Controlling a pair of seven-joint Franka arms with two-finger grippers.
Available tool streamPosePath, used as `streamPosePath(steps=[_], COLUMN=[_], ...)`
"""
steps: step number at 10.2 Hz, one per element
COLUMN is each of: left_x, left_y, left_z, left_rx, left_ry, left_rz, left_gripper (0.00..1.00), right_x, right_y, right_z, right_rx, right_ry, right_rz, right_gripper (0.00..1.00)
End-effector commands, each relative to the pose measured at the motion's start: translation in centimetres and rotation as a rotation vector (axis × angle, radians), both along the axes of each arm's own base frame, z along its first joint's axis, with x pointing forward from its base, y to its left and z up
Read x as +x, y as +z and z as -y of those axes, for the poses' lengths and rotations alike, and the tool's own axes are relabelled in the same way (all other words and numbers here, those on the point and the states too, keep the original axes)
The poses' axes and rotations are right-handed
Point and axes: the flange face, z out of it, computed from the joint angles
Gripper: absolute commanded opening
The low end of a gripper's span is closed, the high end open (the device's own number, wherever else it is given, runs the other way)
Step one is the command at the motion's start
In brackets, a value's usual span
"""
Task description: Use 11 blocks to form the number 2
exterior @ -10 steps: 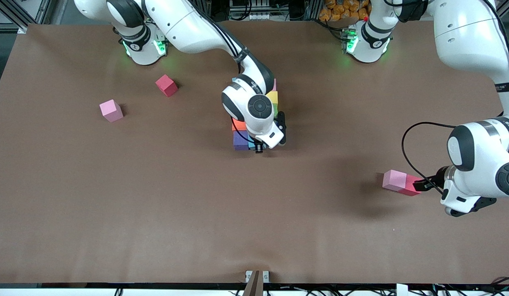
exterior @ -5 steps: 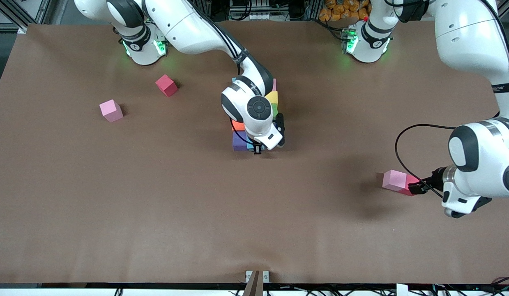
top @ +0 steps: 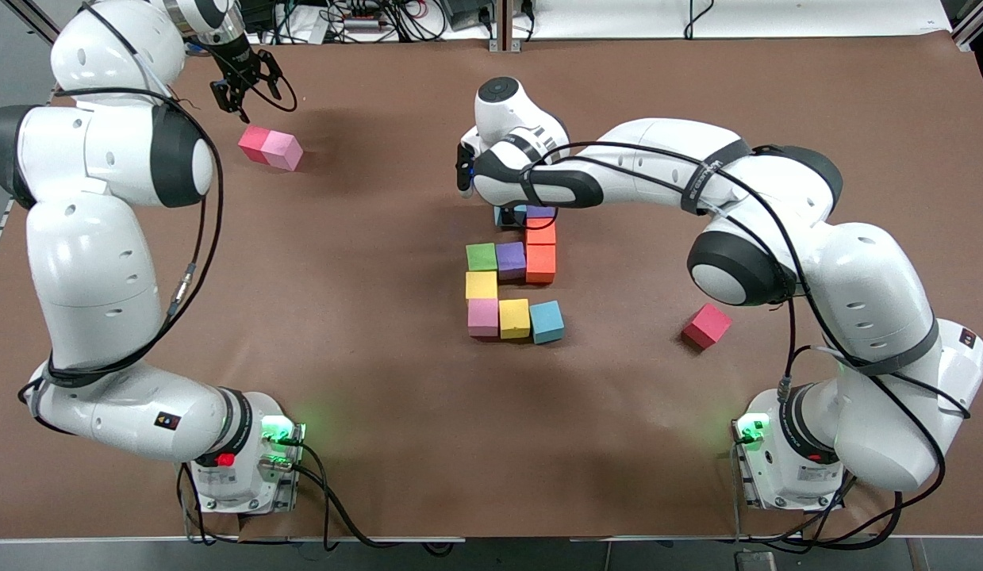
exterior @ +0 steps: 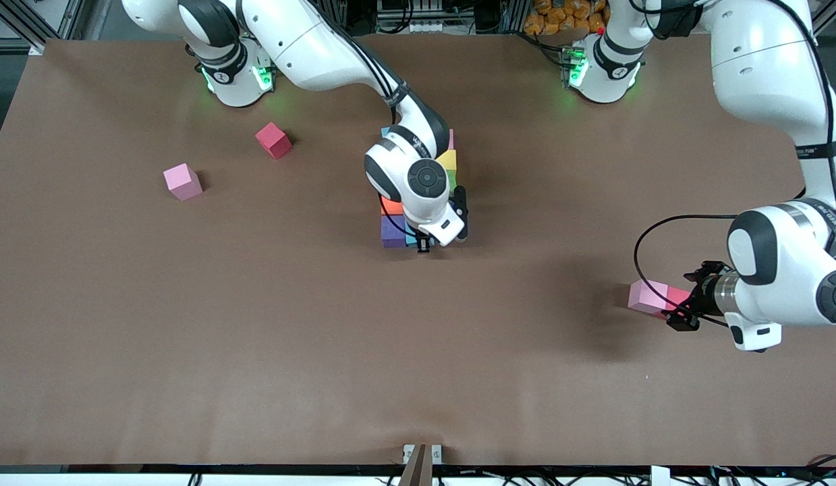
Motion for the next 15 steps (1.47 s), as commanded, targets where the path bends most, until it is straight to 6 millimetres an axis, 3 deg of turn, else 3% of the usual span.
streamPosePath(steps=[1,2,3,5,8,15], left_x=[-0.6,-1.0,-1.1,-0.8,-1.6,-2.2], left_y=[-2.9,-3.7,-4.0,-4.1,-6.2,-6.0], left_z=[-0.9,-1.4,-3.2,-2.6,-2.0,-1.3], left_rx=[0.009,0.01,-0.009,-0.011,0.017,0.011], left_ry=[0.106,0.118,0.174,0.229,0.292,0.291], left_rz=[-0.046,-0.063,-0.048,-0.03,0.006,0.01], left_gripper=[1.0,1.0,1.0,1.0,1.0,1.0], right_x=[-0.5,-0.6,-0.8,-0.3,-0.1,-1.3], right_y=[-0.1,-0.1,0.0,0.2,0.1,-1.1], right_z=[-0.8,-0.8,-1.0,-0.6,-0.3,-1.1], right_rx=[-0.004,-0.014,-0.029,-0.067,-0.077,-0.096], right_ry=[0.025,0.029,0.042,0.061,0.039,-0.014], right_rz=[0.011,0.021,0.04,0.08,0.082,0.082], right_gripper=[0.0,0.0,0.0,0.0,0.0,0.0])
